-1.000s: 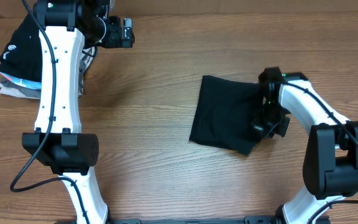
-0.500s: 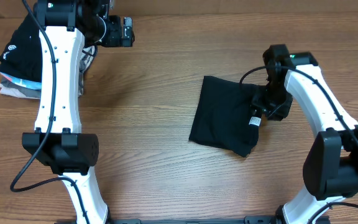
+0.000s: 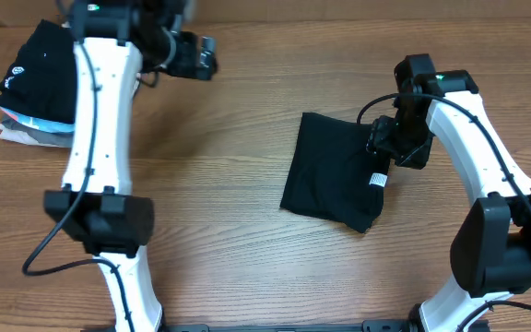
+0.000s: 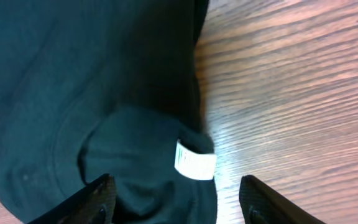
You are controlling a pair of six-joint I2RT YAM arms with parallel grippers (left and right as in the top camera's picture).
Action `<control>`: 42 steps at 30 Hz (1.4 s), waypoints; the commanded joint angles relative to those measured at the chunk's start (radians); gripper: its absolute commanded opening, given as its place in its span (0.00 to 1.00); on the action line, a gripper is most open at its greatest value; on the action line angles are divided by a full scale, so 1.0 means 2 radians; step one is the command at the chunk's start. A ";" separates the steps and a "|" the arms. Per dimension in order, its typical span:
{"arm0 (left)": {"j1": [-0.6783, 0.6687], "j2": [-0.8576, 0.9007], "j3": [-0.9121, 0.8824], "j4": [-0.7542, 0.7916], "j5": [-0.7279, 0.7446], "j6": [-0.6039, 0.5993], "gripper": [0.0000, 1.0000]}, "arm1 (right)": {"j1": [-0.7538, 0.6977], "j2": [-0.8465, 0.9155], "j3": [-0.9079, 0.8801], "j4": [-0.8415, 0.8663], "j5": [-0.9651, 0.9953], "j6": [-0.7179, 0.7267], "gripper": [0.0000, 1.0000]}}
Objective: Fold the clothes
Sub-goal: 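Reach the left gripper to the folded black shirt and grasp it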
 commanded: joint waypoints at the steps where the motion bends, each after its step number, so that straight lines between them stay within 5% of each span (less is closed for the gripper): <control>1: -0.063 0.034 -0.005 0.002 0.031 0.036 1.00 | -0.041 -0.013 0.011 0.010 -0.040 -0.005 0.68; 8: -0.161 0.104 -0.005 0.027 0.032 0.036 0.99 | -0.125 -0.013 0.011 0.012 -0.068 -0.005 0.90; 21: -0.287 0.196 -0.005 0.056 0.039 0.020 0.99 | -0.184 -0.013 0.011 -0.003 -0.067 -0.030 0.91; 27: -0.302 0.232 -0.005 0.063 -0.062 -0.026 1.00 | -0.184 -0.013 0.011 -0.003 -0.067 -0.030 0.91; 42: -0.250 0.298 -0.005 0.069 -0.318 0.010 1.00 | -0.184 -0.013 0.010 -0.011 -0.067 -0.030 0.92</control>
